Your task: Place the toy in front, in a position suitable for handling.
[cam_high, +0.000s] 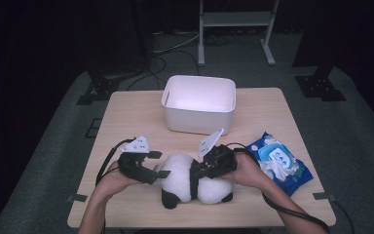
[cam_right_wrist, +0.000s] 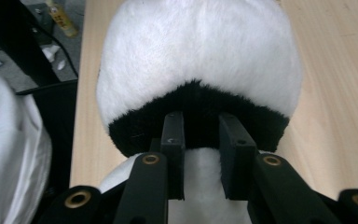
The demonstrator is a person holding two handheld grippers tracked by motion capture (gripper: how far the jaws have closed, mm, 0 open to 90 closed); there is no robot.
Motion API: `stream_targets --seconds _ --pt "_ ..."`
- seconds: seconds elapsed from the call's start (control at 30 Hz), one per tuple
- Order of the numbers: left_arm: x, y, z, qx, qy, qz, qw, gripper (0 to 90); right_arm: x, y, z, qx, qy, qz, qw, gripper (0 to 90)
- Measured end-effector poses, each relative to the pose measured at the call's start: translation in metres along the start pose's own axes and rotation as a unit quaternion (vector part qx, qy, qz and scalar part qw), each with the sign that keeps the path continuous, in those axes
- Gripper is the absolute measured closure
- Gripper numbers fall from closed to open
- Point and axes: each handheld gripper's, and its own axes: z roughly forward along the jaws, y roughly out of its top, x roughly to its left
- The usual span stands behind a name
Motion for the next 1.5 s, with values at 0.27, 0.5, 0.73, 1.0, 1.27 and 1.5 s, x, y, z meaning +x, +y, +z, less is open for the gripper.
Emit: stream_targets --seconds 0.27,0.5,0.73,1.0,1.27,1.5 --pt "-0.001 0.001 0.0 -0.002 -0.001 -0.001 1.0 23.8 0.004 -0.001 -0.006 0.01 0.005 -0.014 0.9998 77.4" --pt "0.0 0.0 -0.001 -0.002 0.0 -0.001 1.0 22.8 -0.001 -0.003 -0.014 -0.005 0.017 0.004 0.9998 73.4" --pt "0.002 -0.002 -0.003 0.0 0.004 -0.002 1.0 21.1 -0.014 -0.001 -0.028 -0.025 -0.002 0.023 0.9994 63.8" --pt "0.007 -0.006 -0.01 -0.002 0.008 -0.009 0.9999 18.7 -0.032 0.002 -0.035 -0.026 -0.022 0.04 0.9986 54.5" --pt "0.014 -0.013 -0.016 -0.002 0.018 -0.019 0.9997 17.1 -0.051 0.014 -0.044 -0.03 -0.04 0.041 0.9979 49.2" --pt "0.019 -0.019 -0.02 0.0 0.026 -0.026 0.9993 15.0 -0.069 0.022 -0.05 -0.024 -0.051 0.043 0.9975 45.8"
